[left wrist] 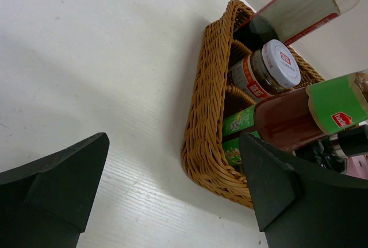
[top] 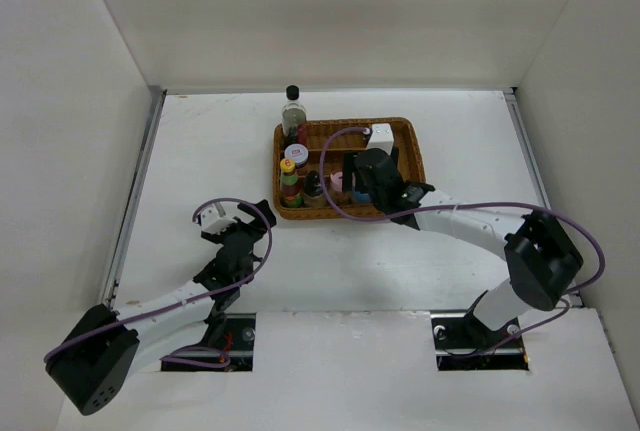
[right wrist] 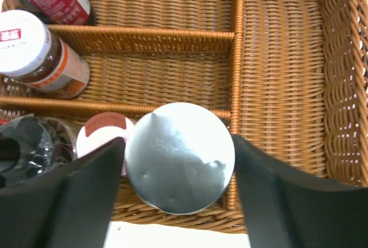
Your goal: Organize the condiment bottles
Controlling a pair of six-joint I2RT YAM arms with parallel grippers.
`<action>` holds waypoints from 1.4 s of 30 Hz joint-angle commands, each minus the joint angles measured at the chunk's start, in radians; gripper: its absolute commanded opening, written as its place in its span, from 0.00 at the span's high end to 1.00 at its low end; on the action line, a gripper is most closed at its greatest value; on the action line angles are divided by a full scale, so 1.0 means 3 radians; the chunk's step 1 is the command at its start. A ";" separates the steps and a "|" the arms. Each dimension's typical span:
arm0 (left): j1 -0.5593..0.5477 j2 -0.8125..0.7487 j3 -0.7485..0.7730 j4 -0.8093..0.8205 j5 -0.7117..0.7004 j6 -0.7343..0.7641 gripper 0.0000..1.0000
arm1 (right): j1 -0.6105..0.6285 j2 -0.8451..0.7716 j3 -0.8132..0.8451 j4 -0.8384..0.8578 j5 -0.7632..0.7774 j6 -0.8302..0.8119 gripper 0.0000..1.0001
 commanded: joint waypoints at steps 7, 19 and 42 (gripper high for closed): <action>0.0067 -0.0078 -0.0053 0.0128 0.0036 -0.0013 0.00 | -0.0063 -0.0697 -0.0244 0.0220 0.0172 0.0069 0.00; 0.0322 -0.0436 0.0376 -0.0909 0.0261 0.0264 0.00 | -0.1653 -0.1072 -0.0735 0.0154 0.0321 0.0963 0.00; 0.0706 -0.0820 0.1281 -0.2741 0.0424 0.0003 0.00 | -0.2349 -0.0974 -0.1426 0.0731 -0.0312 0.1398 0.00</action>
